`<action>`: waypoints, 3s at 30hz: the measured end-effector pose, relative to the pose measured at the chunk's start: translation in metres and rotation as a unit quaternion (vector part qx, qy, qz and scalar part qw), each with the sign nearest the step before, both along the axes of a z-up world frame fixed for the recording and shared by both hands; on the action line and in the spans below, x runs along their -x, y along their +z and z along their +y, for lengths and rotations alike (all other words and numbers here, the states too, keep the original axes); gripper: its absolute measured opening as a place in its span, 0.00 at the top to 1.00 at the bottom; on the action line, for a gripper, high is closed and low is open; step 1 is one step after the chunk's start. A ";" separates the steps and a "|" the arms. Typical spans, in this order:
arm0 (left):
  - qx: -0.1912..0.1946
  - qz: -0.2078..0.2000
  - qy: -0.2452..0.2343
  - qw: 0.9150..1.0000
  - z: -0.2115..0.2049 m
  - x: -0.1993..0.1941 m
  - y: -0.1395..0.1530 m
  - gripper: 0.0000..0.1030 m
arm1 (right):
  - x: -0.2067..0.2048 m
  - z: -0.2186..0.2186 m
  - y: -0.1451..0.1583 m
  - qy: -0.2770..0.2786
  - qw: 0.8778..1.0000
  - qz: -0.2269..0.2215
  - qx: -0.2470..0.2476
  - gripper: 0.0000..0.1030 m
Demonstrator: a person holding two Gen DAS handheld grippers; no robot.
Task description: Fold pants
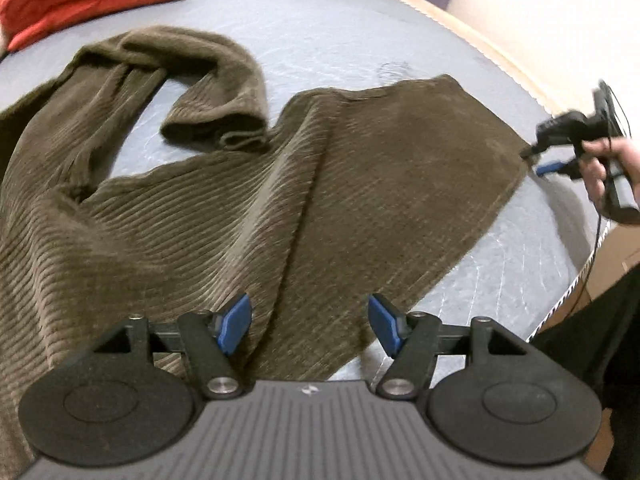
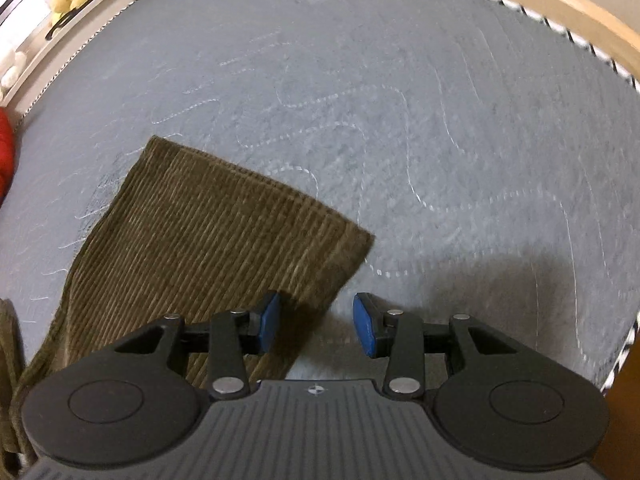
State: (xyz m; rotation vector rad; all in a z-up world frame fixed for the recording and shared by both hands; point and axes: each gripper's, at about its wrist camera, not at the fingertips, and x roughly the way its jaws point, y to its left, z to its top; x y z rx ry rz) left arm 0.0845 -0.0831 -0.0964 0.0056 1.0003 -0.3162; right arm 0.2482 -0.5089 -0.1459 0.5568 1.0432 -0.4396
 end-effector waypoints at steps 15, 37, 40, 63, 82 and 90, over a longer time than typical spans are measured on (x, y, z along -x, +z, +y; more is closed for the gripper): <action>-0.113 0.005 -0.112 0.987 -0.048 0.016 -0.034 0.72 | 0.042 -0.030 0.052 -0.063 0.992 -0.082 0.069 0.96; 0.032 -0.020 -0.089 0.995 0.002 0.028 0.012 0.52 | 0.069 -0.061 0.048 -0.004 0.994 -0.065 0.087 0.43; 0.002 -0.005 -0.063 0.998 0.008 0.021 0.003 0.52 | 0.056 -0.065 0.027 -0.033 0.997 -0.004 0.073 0.43; -0.036 -0.055 0.001 0.998 0.037 0.008 0.042 0.62 | 0.049 -0.029 0.073 -0.060 0.981 -0.060 0.174 0.77; -0.200 -0.210 0.133 0.948 0.122 -0.008 0.080 0.78 | -0.038 0.273 0.087 0.428 0.887 -0.155 0.072 0.71; -0.160 -0.156 0.169 0.960 0.154 -0.029 0.076 0.69 | -0.082 0.307 0.010 0.373 0.927 -0.015 -0.027 0.71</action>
